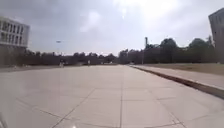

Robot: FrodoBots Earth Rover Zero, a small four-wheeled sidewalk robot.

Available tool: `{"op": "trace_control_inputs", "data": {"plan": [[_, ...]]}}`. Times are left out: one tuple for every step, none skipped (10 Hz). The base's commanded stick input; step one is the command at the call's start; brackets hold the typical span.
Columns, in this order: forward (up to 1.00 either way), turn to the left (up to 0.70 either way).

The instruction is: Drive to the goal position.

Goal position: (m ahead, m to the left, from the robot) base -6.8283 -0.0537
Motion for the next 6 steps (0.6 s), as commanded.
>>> {"op": "trace_control_inputs", "data": {"plan": [[1.0, 0.0], [1.0, 0.0], [1.0, 0.0], [1.0, 0.0], [1.0, 0.0], [1.0, 0.0]]}}
